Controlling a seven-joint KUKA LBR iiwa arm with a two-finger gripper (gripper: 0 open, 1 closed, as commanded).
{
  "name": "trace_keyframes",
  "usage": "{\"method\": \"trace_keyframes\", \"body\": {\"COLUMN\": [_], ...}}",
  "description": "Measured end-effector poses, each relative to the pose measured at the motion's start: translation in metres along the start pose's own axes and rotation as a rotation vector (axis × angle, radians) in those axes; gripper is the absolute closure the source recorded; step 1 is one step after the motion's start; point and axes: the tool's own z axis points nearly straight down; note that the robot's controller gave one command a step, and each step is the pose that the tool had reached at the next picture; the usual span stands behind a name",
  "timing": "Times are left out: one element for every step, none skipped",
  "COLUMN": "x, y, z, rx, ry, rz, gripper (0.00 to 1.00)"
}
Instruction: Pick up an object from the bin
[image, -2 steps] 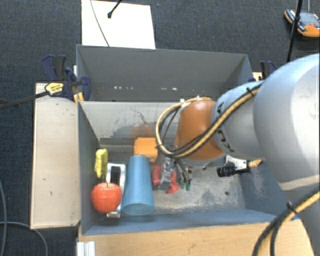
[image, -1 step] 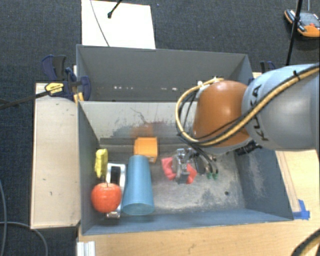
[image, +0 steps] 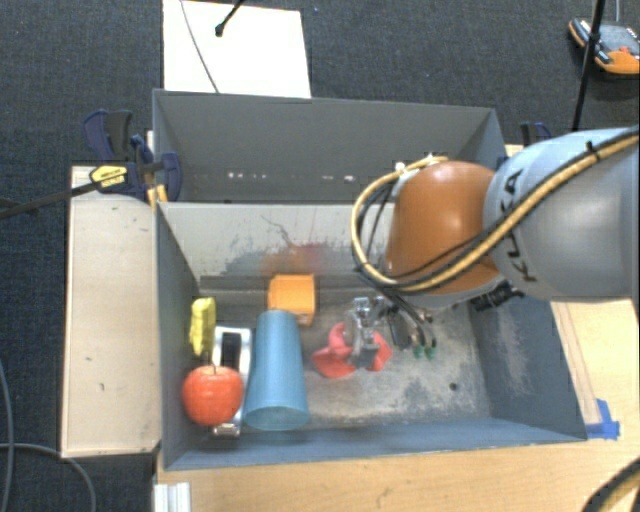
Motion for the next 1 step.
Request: {"method": "trace_keyframes", "body": {"x": [0.002], "y": [0.0105], "z": [-0.097], "rx": [0.0], "ry": [0.001], "rz": [0.026], "gripper": [1.0]}}
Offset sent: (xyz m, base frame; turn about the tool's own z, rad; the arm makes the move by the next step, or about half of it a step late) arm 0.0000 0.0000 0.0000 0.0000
